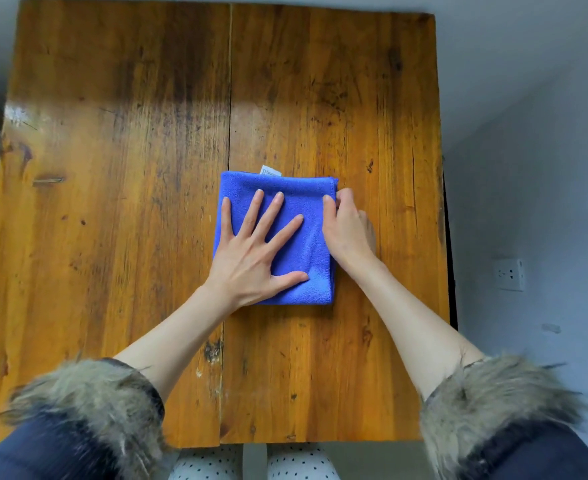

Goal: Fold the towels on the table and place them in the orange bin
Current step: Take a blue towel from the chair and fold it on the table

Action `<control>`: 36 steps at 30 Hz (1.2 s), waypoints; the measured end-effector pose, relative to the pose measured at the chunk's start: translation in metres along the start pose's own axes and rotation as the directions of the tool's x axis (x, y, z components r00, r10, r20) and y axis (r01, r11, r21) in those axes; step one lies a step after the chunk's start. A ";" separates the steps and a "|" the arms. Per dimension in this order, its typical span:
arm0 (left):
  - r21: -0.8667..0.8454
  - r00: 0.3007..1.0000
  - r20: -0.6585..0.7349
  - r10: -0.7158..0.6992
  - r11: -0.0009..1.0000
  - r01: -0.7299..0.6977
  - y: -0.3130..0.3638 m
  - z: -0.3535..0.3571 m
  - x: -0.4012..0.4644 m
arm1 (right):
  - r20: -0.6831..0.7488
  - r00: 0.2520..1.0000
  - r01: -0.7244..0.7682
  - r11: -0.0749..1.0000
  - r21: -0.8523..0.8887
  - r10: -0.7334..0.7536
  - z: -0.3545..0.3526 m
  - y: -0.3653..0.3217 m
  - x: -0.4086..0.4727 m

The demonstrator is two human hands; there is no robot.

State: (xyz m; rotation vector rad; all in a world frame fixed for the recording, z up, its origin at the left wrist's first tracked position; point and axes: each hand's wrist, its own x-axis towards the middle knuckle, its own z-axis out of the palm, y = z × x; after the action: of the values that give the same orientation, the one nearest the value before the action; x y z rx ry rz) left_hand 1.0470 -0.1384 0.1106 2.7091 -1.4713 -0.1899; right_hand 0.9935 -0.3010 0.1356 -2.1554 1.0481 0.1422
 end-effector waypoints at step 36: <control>-0.771 0.666 0.314 -0.677 0.228 0.595 -0.051 -0.028 -0.023 | -0.127 0.958 -0.236 0.957 0.166 0.258 0.008 0.007 -0.036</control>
State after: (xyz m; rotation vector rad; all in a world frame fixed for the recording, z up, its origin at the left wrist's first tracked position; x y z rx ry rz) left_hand 1.0808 -0.0921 0.1350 2.1719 0.0340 -0.6100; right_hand 0.9659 -0.2759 0.1397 -1.9169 1.3695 0.0185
